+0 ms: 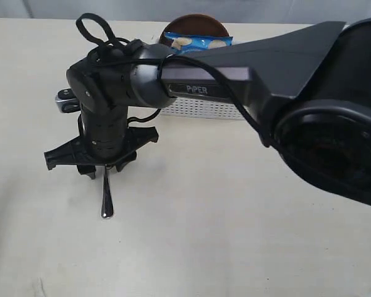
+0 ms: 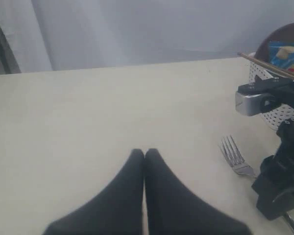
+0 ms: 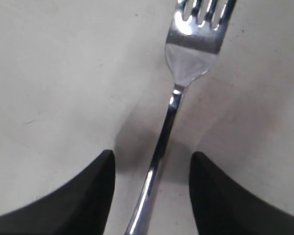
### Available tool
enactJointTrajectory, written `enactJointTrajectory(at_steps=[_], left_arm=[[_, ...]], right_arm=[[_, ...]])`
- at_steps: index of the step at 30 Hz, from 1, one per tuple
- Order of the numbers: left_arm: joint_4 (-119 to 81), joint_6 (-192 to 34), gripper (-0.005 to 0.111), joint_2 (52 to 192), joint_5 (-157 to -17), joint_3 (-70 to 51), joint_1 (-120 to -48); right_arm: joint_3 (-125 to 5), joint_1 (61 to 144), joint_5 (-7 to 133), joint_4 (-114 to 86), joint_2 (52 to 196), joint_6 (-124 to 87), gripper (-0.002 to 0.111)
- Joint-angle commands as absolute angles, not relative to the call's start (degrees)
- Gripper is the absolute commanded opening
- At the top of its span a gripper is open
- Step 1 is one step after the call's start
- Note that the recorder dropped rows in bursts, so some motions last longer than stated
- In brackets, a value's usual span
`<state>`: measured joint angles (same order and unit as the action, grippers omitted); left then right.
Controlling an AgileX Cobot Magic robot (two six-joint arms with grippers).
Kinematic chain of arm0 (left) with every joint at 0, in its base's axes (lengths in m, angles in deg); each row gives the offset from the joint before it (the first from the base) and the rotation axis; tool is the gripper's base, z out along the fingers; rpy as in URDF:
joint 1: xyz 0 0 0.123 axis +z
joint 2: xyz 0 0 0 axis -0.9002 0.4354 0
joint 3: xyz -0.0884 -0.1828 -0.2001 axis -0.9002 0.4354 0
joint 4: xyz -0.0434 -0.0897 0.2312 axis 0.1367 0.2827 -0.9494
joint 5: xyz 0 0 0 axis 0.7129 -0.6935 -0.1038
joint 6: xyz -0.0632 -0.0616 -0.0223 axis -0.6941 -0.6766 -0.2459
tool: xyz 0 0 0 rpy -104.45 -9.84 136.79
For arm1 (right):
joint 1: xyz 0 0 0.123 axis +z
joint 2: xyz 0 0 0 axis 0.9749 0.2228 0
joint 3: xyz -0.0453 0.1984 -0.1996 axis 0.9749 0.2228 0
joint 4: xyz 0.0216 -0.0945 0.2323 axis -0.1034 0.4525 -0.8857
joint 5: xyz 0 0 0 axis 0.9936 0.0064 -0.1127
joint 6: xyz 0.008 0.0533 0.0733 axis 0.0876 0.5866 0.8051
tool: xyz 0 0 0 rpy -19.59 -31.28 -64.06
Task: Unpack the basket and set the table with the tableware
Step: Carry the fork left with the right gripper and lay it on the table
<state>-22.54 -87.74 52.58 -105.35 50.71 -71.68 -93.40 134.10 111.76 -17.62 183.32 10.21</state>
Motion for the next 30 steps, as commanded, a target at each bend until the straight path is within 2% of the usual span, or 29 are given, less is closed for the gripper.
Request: enactJointTrajectory(at_steps=[1,4,8,9,17,24,30], left_arm=[[-22.39,-87.77,0.0,52.36,-105.33,50.94,-71.6],[-22.39,-87.77,0.0,52.36,-105.33,50.94,-71.6],[-22.39,-87.77,0.0,52.36,-105.33,50.94,-71.6],[-22.39,-87.77,0.0,52.36,-105.33,50.94,-71.6],[-22.39,-87.77,0.0,52.36,-105.33,50.94,-71.6],[-22.39,-87.77,0.0,52.36,-105.33,50.94,-71.6],[-22.39,-87.77,0.0,52.36,-105.33,50.94,-71.6]], right_arm=[[-93.55,133.91,111.21,-16.73,184.29,10.77,0.045],[-93.55,133.91,111.58,-16.96,184.58,10.77,0.031],[-93.55,133.91,112.65,-16.96,184.46,10.77,0.003],[-93.55,133.91,112.86,-16.96,184.35,10.77,0.0],[-93.27,135.26,118.59,-17.63,184.35,22.12,0.0],[-93.27,139.87,116.13,-17.03,184.35,35.48,0.0],[-93.27,140.73,114.78,-17.86,184.35,38.79,0.0]])
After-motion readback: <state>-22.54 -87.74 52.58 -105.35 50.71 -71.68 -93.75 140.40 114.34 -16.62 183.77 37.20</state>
